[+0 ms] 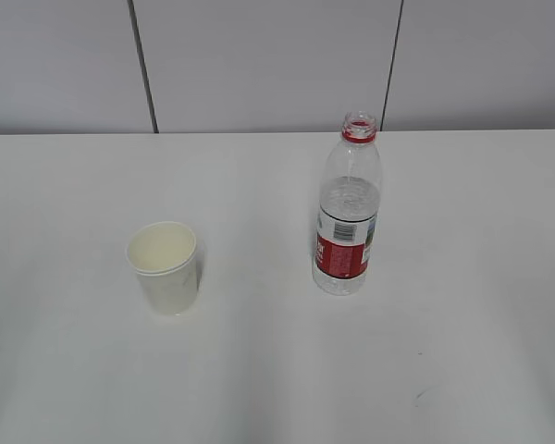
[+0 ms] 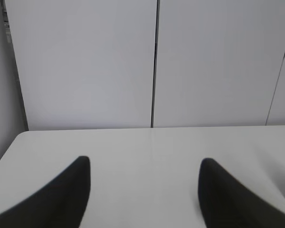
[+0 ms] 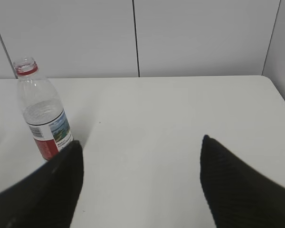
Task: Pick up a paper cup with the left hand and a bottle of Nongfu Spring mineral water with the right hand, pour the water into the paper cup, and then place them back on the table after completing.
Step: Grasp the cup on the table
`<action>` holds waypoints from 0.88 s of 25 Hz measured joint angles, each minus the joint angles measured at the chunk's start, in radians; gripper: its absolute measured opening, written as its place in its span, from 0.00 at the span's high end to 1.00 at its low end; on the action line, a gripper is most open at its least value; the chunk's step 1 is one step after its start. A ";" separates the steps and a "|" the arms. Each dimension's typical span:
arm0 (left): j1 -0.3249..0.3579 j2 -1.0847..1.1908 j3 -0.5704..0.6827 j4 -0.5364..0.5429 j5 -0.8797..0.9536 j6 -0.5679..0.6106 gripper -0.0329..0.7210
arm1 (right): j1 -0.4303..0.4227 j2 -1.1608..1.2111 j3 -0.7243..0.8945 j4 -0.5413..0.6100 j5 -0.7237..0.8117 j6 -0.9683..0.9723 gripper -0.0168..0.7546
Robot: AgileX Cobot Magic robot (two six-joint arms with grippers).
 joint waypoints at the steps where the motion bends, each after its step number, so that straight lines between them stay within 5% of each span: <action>1: 0.000 0.003 0.017 0.001 -0.020 0.000 0.36 | 0.000 0.020 0.009 0.000 -0.029 0.000 0.24; 12: 0.000 0.039 0.161 0.001 -0.221 0.000 0.36 | 0.000 0.117 0.098 0.000 -0.306 -0.039 0.24; 22: 0.000 0.273 0.167 -0.005 -0.380 0.000 0.36 | 0.000 0.151 0.200 -0.002 -0.467 -0.045 0.24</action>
